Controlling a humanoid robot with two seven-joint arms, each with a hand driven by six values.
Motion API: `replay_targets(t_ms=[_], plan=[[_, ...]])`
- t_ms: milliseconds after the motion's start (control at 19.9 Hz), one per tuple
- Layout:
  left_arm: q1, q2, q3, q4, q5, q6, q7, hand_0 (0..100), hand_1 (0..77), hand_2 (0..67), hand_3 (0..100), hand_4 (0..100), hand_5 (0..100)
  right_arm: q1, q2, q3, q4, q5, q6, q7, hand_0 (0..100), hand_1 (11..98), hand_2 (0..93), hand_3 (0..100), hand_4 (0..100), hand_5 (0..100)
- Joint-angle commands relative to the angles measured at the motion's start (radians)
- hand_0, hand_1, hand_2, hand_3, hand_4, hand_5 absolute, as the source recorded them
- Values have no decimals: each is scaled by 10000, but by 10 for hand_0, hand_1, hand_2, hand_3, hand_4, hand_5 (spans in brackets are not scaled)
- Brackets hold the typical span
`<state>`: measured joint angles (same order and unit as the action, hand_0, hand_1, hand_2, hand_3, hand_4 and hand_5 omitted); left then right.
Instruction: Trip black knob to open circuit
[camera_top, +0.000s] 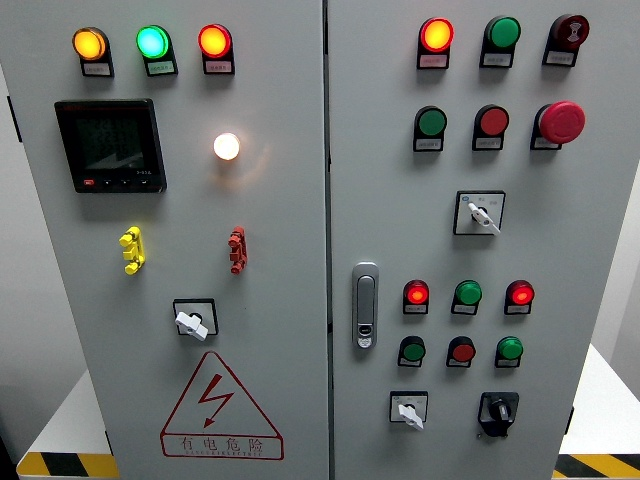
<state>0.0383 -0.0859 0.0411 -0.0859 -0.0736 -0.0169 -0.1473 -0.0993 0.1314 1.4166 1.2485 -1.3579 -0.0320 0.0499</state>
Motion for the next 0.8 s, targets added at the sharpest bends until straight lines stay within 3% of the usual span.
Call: replay_targets(t_ms=[0,151,201,251,301,351,502,703,753], plan=[[1,0,4,0,0,0,0,0,37,127,213,66,17,72,-87,-8,674,-410,-47,7,601,469,37,367,357,530],[1,0,4,0,0,0,0,0,37,127,213,66,17,713,-163,-8,1181,-655,-614,-23,609,472,36,415,438,601],[1,0,-12,0,0,0,0,0,36,127,213,66,17,959,-224,-8,1198,-808,-661,-23,609,474,36,432,462,621],[1,0,4,0,0,0,0,0,35,127,213,66,17,1281,-301,23,1198,-916,-676,-54,602,491,36,446,491,648],[1,0,4,-15,0,0,0,0,35,127,213,66,17,1709,-454,114,1198,-917,-677,-160,599,499,36,450,499,656],[1,0,-12,-16,0,0,0,0,34,127,213,66,17,2032,-561,236,1183,-917,-692,-298,597,521,36,475,545,690],[1,0,4,-15,0,0,0,0,34,127,213,66,17,2556,-563,422,1197,-902,-722,-422,640,544,33,547,610,734],[1,0,4,0,0,0,0,0,36,127,213,66,17,2542,-486,406,1382,-948,-723,-422,697,555,30,681,717,800],[1,0,4,-15,0,0,0,0,35,127,213,66,17,2481,-425,376,1549,-948,-738,-437,704,556,30,688,729,806]])
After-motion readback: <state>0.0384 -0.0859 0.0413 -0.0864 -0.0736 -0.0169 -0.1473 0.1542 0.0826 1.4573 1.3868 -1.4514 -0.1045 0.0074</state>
